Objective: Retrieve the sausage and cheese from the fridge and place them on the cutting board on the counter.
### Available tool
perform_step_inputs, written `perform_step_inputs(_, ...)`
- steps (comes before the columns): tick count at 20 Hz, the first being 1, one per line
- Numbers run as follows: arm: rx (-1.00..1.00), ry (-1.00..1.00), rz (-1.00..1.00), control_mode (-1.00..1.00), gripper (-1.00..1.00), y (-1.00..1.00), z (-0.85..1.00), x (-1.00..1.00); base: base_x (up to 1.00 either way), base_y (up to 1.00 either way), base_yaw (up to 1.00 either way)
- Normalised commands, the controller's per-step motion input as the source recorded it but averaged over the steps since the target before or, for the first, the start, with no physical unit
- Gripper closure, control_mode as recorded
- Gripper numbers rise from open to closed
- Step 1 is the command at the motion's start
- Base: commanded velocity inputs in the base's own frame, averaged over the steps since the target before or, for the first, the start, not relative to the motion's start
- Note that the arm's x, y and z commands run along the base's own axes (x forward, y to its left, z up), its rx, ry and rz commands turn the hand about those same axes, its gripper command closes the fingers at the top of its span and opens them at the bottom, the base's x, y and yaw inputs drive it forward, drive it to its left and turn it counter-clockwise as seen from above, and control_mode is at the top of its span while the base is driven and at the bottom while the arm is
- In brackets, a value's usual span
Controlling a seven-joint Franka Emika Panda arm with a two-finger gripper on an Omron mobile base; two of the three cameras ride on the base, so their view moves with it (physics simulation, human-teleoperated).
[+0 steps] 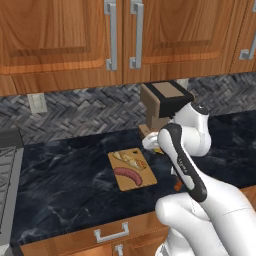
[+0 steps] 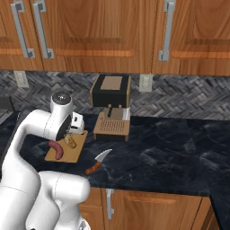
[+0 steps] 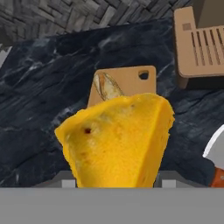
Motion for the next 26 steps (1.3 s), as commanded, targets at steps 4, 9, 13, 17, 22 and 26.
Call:
perform_step_inputs(4,0.00,0.03,-0.12,-1.00,1.00,0.16,-0.39,0.12,0.00,0.00,0.00)
perform_step_inputs(9,0.00,0.01,-0.10,-1.00,1.00,0.02,-0.23,0.32,0.00,0.00,0.00)
perform_step_inputs(13,0.00,0.01,-0.08,-1.00,1.00,0.00,-0.20,0.31,0.00,0.00,0.00)
perform_step_inputs(17,0.00,0.02,-0.04,-1.00,1.00,0.00,-0.17,0.27,0.00,0.00,0.00)
perform_step_inputs(22,0.00,0.01,-0.01,-1.00,1.00,0.00,-0.12,0.22,0.00,0.00,0.00)
perform_step_inputs(26,0.00,0.05,0.00,-1.00,1.00,0.00,-0.09,0.24,0.00,0.00,0.00)
